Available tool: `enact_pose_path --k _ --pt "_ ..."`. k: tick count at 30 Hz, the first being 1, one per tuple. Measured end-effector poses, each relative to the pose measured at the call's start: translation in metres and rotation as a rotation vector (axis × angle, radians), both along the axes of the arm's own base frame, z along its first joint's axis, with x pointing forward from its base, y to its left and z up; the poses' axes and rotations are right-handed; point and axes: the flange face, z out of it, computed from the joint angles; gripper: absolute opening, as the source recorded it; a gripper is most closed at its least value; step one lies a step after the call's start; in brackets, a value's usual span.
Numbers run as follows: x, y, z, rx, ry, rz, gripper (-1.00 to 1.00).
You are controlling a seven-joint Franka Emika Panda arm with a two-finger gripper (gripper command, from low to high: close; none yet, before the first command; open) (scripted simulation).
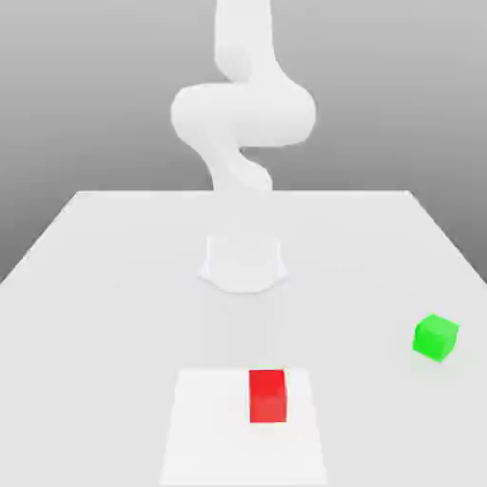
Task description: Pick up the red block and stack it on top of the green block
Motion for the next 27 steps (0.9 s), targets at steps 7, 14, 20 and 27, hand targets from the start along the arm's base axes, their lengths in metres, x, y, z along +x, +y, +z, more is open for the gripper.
enact_pose_path --k 7,14,20,27 --pt "0.062 0.013 -0.174 0.031 0.268 0.029 0.0" --pt "0.051 0.029 -0.339 0.011 0.523 0.039 0.0" --pt "0.008 0.032 -0.452 -0.035 0.703 0.036 0.0" --pt "0.004 0.032 -0.513 -0.038 0.716 0.035 -1.0"
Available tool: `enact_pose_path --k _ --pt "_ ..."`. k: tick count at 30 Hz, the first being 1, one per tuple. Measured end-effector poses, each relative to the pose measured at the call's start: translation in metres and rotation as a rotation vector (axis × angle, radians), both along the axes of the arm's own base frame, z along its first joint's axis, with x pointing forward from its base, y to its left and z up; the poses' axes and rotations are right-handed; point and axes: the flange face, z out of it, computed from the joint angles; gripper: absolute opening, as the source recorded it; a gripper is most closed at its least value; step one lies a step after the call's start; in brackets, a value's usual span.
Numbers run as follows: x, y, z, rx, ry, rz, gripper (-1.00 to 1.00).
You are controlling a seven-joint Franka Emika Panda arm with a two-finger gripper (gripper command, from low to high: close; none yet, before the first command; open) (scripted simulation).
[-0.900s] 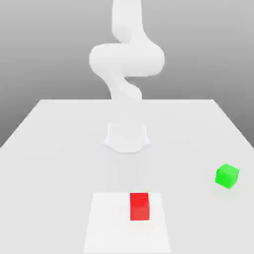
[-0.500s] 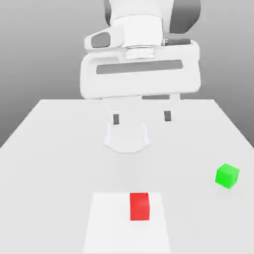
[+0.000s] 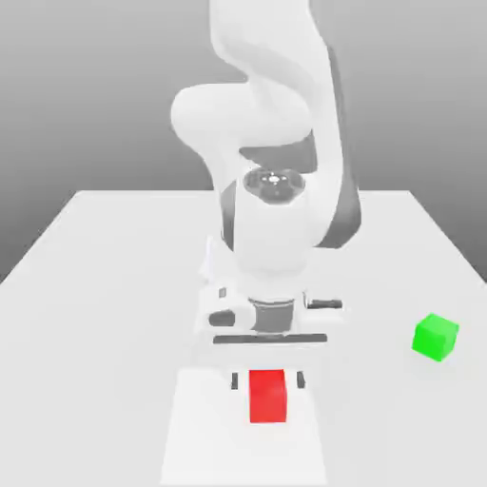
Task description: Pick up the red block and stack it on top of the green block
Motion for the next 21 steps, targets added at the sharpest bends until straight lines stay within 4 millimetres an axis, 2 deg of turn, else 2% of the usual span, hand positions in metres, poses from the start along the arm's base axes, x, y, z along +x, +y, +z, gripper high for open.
enact_pose_path --k 6,12,13,16,19,21 --pt "0.0 0.0 -0.001 0.0 0.0 0.0 -1.0" --pt "0.0 0.0 0.05 -0.001 0.0 0.0 -1.0" --pt "-0.001 0.015 0.057 0.001 0.0 0.049 -1.0" --pt "-0.013 0.081 0.069 0.007 0.002 0.279 -1.0" --pt "-0.051 0.173 0.079 0.009 0.003 0.606 -1.0" --pt "-0.081 0.218 0.085 0.008 0.003 0.792 -1.0"
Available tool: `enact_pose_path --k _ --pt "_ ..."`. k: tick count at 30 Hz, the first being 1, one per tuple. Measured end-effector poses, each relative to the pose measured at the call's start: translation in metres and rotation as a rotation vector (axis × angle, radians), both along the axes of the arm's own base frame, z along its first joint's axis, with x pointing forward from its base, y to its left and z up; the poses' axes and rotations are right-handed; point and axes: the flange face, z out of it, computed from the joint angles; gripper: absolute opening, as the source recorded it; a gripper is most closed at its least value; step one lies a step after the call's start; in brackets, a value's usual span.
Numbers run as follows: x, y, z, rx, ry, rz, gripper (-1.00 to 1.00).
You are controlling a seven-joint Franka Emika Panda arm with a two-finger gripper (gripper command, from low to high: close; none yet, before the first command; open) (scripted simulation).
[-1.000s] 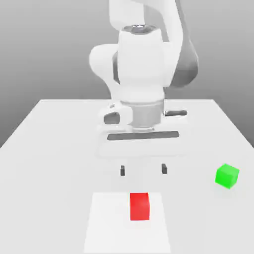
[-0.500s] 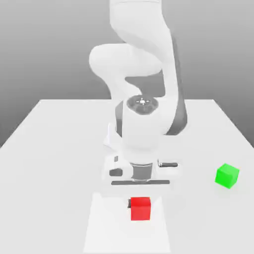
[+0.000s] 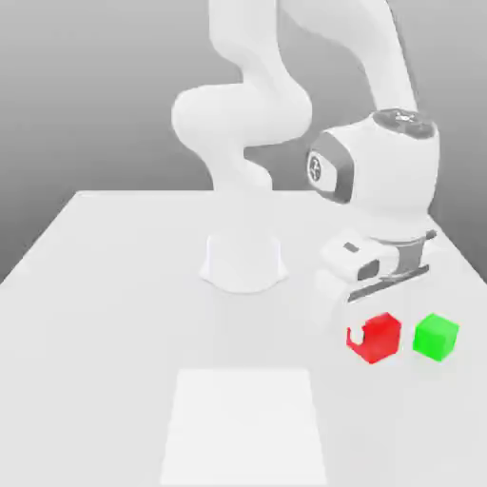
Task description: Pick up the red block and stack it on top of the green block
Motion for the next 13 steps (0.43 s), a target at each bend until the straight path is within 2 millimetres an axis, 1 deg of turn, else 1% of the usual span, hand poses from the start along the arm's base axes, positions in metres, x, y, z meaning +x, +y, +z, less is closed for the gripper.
enact_pose_path --k 3,4,7,9,10,13 --pt "-0.053 0.057 0.009 -0.004 -0.003 0.271 -1.0" --pt "-0.063 0.065 0.006 -0.005 -0.005 0.317 -1.0" --pt "-0.069 0.072 -0.019 -0.007 -0.007 0.35 -1.0" --pt "-0.066 0.07 -0.04 -0.007 -0.007 0.344 -1.0" --pt "-0.067 0.07 -0.049 -0.007 -0.007 0.345 1.0" --pt "-0.067 0.07 -0.049 -0.007 -0.007 0.345 1.0"
